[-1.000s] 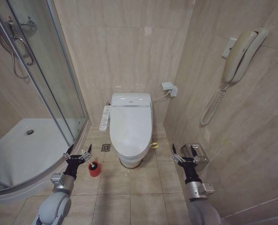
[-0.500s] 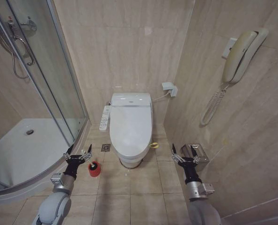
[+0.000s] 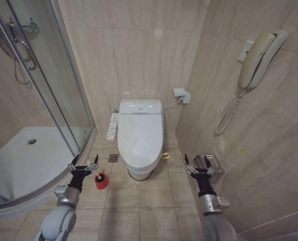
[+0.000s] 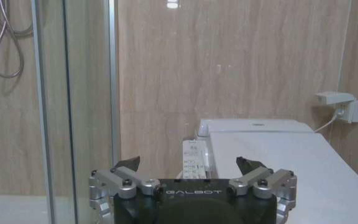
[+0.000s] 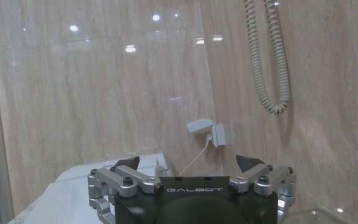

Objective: Open the toilet lid, clean the toilet bowl with a toilet brush, close the toilet lid, and flush.

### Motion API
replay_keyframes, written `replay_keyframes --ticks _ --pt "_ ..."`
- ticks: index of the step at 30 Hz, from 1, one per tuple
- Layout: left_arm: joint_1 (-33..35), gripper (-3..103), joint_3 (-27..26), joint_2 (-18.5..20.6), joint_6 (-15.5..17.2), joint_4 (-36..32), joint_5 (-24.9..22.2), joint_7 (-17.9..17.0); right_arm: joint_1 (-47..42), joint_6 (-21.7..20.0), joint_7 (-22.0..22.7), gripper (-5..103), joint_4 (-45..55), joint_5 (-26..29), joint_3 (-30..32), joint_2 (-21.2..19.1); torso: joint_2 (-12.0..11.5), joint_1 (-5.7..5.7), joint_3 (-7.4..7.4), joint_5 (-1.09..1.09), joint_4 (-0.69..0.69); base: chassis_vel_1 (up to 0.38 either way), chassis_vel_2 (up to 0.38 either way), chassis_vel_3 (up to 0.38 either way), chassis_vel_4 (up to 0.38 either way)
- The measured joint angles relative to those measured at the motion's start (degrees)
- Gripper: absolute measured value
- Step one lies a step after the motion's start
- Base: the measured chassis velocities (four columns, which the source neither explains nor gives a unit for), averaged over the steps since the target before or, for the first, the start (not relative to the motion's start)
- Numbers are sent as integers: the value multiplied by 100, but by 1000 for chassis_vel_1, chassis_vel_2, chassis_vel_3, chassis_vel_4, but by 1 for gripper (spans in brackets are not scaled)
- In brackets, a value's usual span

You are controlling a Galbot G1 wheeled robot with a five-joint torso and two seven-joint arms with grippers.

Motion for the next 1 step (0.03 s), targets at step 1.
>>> replay_keyframes --ticks 1 --pt "0 100 0 0 0 0 0 0 0 0 0 100 0 0 0 0 0 0 0 0 0 0 0 0 0"
